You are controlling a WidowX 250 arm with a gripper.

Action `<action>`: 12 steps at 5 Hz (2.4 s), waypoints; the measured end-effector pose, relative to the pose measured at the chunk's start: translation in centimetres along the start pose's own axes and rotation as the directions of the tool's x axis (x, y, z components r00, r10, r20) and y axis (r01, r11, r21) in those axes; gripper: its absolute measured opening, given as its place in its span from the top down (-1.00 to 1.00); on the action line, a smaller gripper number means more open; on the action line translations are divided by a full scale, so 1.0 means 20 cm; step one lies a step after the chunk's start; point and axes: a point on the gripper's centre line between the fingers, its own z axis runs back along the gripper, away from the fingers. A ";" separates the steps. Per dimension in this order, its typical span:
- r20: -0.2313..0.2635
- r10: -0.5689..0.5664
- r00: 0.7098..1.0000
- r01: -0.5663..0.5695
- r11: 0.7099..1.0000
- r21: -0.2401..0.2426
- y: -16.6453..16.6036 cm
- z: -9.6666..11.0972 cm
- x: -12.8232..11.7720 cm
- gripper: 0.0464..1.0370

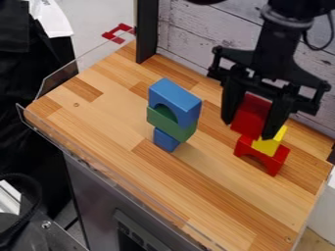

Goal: Put the red cube on top of the blue arch

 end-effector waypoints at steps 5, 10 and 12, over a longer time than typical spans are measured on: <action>0.039 0.069 0.997 -0.069 0.998 0.004 0.39 0.14 0.11 -0.08; -0.043 0.054 0.998 -0.055 0.998 -0.042 0.45 -0.02 0.13 -0.08; -0.055 0.056 0.997 -0.059 0.997 -0.040 0.47 -0.03 0.13 -0.22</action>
